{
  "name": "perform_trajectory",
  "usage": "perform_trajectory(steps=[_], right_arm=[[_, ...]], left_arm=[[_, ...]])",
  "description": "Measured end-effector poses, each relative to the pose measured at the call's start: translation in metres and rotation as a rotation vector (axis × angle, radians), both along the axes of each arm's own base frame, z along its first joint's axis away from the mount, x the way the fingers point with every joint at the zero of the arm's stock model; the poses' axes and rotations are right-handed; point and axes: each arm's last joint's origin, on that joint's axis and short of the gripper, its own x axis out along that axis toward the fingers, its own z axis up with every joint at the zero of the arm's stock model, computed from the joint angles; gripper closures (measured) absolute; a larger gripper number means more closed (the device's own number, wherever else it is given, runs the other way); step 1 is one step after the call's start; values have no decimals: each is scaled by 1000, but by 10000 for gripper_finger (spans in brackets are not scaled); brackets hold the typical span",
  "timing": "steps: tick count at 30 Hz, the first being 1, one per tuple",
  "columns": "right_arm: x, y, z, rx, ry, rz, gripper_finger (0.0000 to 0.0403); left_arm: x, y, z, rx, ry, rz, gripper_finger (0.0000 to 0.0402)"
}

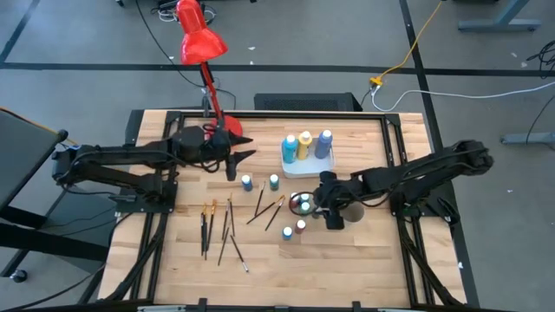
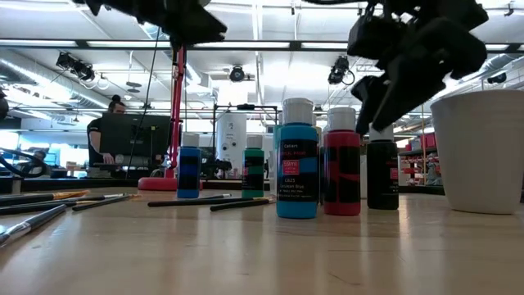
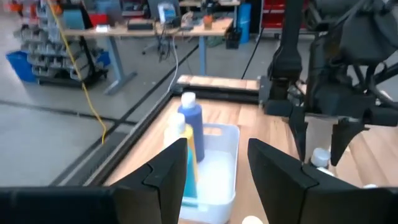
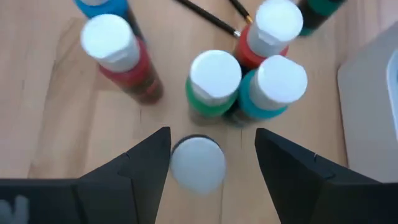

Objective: Pick & Place Paint Supplies
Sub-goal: Put the black matte acrylic craft paint into the white bin

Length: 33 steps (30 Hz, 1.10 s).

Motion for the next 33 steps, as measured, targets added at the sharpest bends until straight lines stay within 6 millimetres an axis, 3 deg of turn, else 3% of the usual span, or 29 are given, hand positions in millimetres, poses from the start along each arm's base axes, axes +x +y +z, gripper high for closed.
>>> perform_trajectory(steps=[7, 16, 20, 26, 33], right_arm=[[1, 0, -2, 17, 11, 3, 177], [0, 0, -3, 37, 22, 15, 282], [0, 1, 0, 68, 5, 36, 288], [5, -3, 39, 37, -25, 53, 287], [7, -28, 98, -236, 2, -27, 283]], left_arm=[[1, -4, -4, -15, 0, -19, 223], [2, -9, -4, -11, -6, -41, 223], [2, -9, -4, -8, -4, -42, 223], [2, -9, -4, 3, -1, -44, 223], [2, -9, -4, 2, 0, -44, 223]])
